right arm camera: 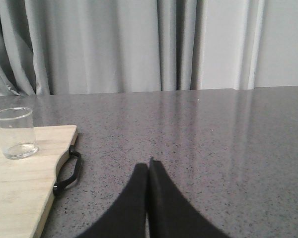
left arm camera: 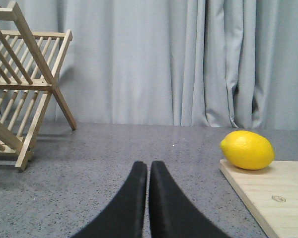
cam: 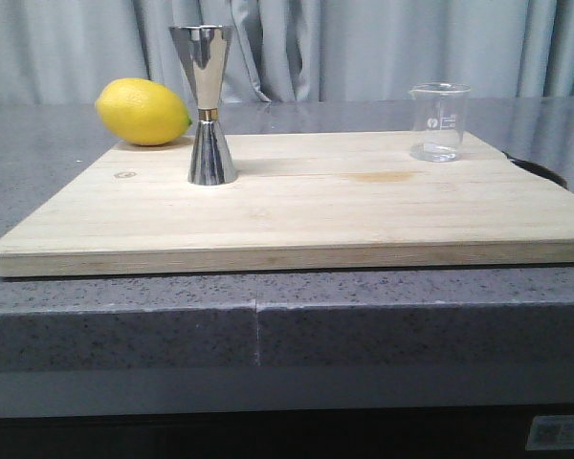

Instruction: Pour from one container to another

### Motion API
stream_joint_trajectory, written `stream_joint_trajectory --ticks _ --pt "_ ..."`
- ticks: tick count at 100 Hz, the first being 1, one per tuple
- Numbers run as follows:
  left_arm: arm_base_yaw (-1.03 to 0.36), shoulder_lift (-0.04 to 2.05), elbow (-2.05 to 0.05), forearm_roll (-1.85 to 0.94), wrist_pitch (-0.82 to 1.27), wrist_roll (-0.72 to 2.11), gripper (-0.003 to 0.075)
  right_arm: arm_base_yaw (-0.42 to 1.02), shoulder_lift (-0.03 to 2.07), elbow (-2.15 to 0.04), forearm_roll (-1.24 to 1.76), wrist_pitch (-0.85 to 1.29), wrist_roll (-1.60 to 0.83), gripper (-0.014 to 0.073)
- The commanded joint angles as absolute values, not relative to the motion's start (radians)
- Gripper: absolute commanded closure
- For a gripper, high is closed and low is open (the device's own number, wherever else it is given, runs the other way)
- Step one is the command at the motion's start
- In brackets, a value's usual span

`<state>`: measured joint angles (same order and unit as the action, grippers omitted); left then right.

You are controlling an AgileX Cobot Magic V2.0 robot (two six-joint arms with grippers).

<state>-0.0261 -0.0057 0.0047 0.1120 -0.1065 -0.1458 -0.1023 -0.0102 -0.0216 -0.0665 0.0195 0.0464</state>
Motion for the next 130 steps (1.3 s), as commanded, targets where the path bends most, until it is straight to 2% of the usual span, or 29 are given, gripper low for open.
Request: stream_joint_trajectory --ticks 1,10,130 --pt "-0.025 -0.029 0.033 0.102 -0.183 -0.155 0.0739 -0.108 -0.029 -0.012 -0.059 -0.133 0.032 0.0666" --pt "-0.025 -0.029 0.033 0.102 -0.183 -0.155 0.0739 -0.108 -0.029 0.022 -0.059 -0.201 0.032 0.0666" --pt "-0.025 -0.029 0.033 0.102 -0.183 -0.155 0.0739 -0.108 -0.029 0.020 -0.054 -0.140 0.032 0.0666"
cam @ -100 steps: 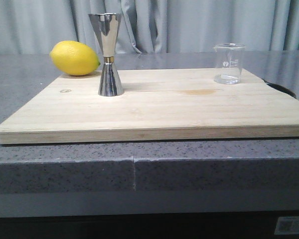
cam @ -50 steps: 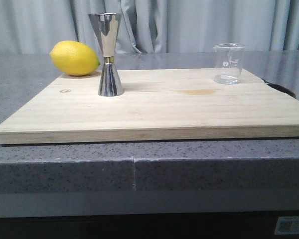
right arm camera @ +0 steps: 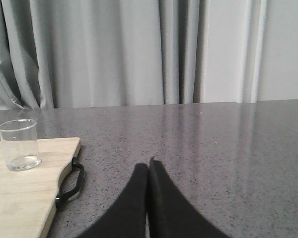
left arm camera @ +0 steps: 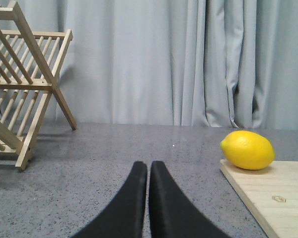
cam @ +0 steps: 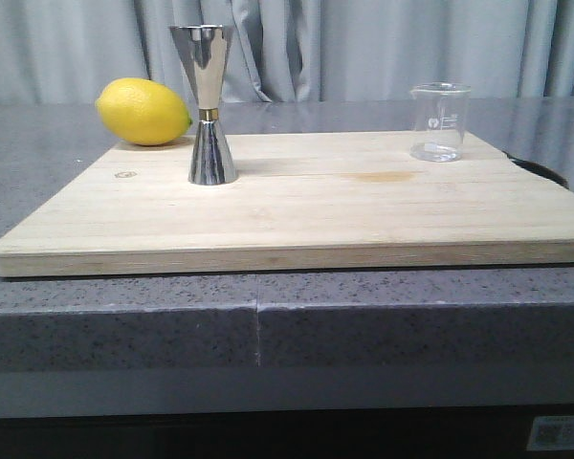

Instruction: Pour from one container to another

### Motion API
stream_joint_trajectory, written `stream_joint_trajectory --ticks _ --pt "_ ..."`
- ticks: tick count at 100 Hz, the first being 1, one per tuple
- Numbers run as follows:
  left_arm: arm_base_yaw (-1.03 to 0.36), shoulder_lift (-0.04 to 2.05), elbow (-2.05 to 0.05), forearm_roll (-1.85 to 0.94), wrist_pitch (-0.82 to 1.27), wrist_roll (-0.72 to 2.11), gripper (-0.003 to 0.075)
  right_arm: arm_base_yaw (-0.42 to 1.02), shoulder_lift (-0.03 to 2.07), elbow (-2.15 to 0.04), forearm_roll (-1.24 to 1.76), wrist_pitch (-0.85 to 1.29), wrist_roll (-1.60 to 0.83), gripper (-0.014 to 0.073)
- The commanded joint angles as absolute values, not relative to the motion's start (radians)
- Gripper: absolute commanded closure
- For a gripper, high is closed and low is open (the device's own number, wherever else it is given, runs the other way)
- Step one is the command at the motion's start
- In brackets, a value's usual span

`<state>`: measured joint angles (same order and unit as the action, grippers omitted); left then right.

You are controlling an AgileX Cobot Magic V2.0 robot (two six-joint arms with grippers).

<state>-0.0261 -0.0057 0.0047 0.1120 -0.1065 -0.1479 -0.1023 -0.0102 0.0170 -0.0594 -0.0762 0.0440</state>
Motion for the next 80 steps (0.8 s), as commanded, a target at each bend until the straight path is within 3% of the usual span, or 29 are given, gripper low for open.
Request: stream_joint_trajectory --ticks 1,80 --pt "-0.025 -0.029 0.033 0.102 -0.183 -0.155 0.0739 -0.108 -0.029 0.020 -0.054 -0.138 0.032 0.0665" --pt "-0.025 -0.029 0.033 0.102 -0.183 -0.155 0.0739 0.055 -0.029 0.020 -0.052 -0.129 0.034 0.0666"
